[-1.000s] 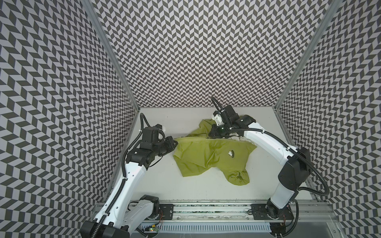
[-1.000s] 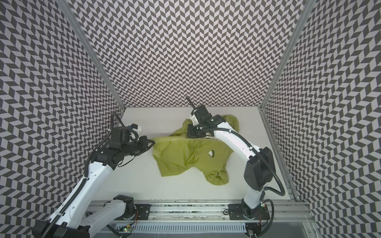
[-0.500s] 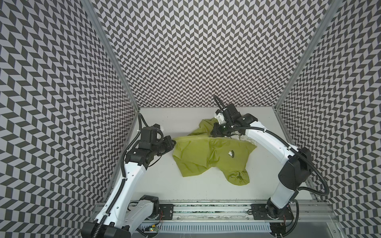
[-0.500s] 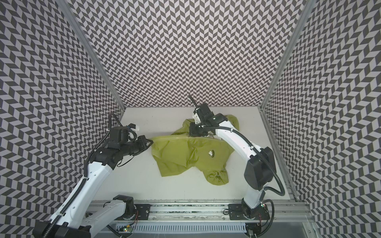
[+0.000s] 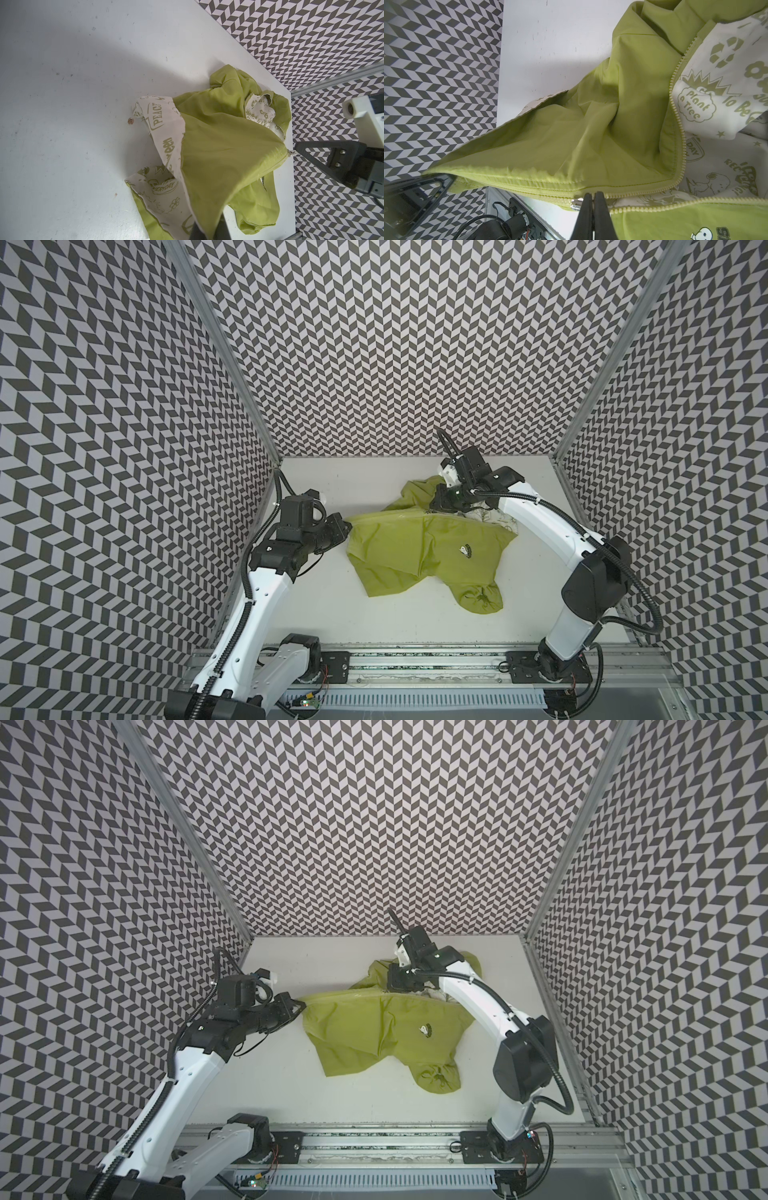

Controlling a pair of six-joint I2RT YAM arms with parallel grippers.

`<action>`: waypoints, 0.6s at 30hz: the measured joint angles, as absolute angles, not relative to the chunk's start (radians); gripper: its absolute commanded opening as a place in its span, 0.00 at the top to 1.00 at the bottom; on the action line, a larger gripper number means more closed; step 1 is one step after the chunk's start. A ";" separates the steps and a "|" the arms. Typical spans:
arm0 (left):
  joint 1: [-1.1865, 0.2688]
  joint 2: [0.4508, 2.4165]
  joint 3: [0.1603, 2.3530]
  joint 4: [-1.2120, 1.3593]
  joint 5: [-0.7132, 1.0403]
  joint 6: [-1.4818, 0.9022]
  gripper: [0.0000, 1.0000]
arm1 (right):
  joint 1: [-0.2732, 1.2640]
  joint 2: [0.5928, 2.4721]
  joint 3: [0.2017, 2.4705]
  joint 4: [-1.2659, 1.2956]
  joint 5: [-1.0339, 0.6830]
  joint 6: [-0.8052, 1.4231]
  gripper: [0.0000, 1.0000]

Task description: Zip up the jacket

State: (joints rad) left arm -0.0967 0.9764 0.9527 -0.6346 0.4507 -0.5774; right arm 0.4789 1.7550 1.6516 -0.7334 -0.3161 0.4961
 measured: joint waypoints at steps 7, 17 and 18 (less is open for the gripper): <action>-0.092 0.976 0.953 -0.634 0.448 -0.577 1.00 | 0.459 1.755 1.654 -0.735 -0.315 0.496 1.00; -0.090 0.986 0.953 -0.627 0.448 -0.577 1.00 | 0.437 1.755 1.665 -0.742 -0.311 0.496 1.00; -0.090 0.986 0.953 -0.627 0.448 -0.577 1.00 | 0.436 1.755 1.665 -0.742 -0.311 0.496 1.00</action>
State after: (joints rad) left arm -0.0898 0.9859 0.9527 -0.6266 0.4480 -0.5774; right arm 0.4362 1.7550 1.6653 -0.7422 -0.3115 0.4965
